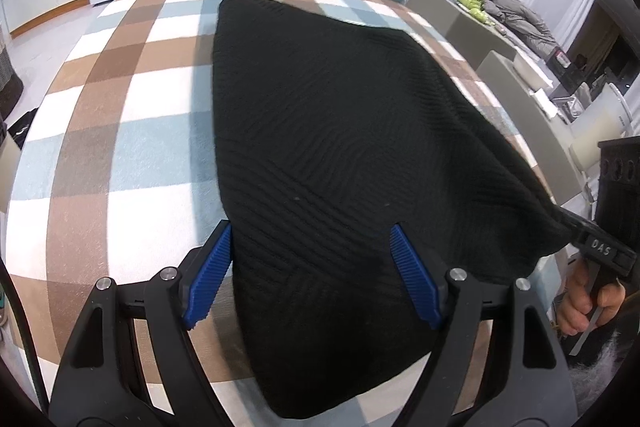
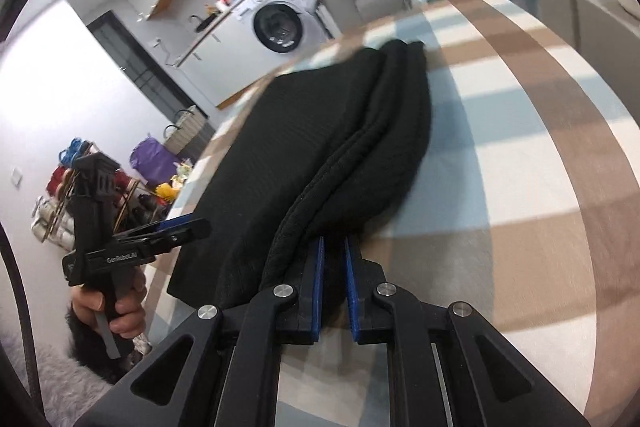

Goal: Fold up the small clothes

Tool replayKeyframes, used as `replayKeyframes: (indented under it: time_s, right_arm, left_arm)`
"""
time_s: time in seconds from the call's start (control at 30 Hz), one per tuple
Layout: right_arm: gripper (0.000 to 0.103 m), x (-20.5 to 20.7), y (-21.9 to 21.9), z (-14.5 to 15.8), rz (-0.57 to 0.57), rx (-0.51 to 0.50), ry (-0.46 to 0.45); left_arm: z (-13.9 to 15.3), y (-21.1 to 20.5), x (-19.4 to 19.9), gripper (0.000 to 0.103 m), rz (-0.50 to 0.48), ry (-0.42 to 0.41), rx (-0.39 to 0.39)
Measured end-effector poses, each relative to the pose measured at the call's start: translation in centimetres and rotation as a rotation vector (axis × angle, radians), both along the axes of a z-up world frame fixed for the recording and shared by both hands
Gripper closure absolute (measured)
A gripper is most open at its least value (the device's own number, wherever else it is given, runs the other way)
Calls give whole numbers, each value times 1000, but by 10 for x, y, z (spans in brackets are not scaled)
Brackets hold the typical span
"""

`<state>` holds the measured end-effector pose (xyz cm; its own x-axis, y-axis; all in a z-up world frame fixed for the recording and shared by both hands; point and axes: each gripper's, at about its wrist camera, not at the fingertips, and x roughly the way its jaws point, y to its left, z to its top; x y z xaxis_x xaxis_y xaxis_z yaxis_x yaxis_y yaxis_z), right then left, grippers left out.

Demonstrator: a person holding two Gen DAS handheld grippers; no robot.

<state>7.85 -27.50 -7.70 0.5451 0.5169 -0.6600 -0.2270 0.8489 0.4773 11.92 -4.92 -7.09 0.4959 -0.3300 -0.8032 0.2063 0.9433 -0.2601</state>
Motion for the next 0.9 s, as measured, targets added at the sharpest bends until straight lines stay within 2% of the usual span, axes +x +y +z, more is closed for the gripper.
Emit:
replayKeyframes:
  time_s: [0.1,0.2,0.3,0.4,0.5,0.6,0.63,0.67,0.83,0.9]
  right_arm:
    - [92,2,3,5,13,16,-5]
    - [92,1,6,9,17,0,-16]
    - [92,1,2,2,5,-27,10]
    - [88,-1,-9,-7,-27,-37,55]
    - [84,-6,-30,-6,-102,3,51]
    - [72,-9,-45,6,-141,92,6]
    - [61,-9,-45,10,-127,116,-8]
    - [56,-7,-41,13,-107,128,-19]
    - [56,14,-9,5,1,107,2]
    - [78,22,-3,-3,-22,54,51]
  left_arm:
    - [8,-10,0,26,-17,-13,-3]
    - [11,-19,-4,26,-35,-27,49]
    - [3,-10,-9,25,-2,1,64]
    - [-3,10,-16,25,50,22,41]
    - [1,23,-21,25,82,6,32]
    - [11,27,-23,25,88,-26,8]
    - [14,25,-22,25,81,-36,-2]
    - [17,22,-21,25,71,-42,-7]
    - [27,-10,-17,25,-15,-72,-16]
    - [28,-23,-17,25,-47,-77,-12]
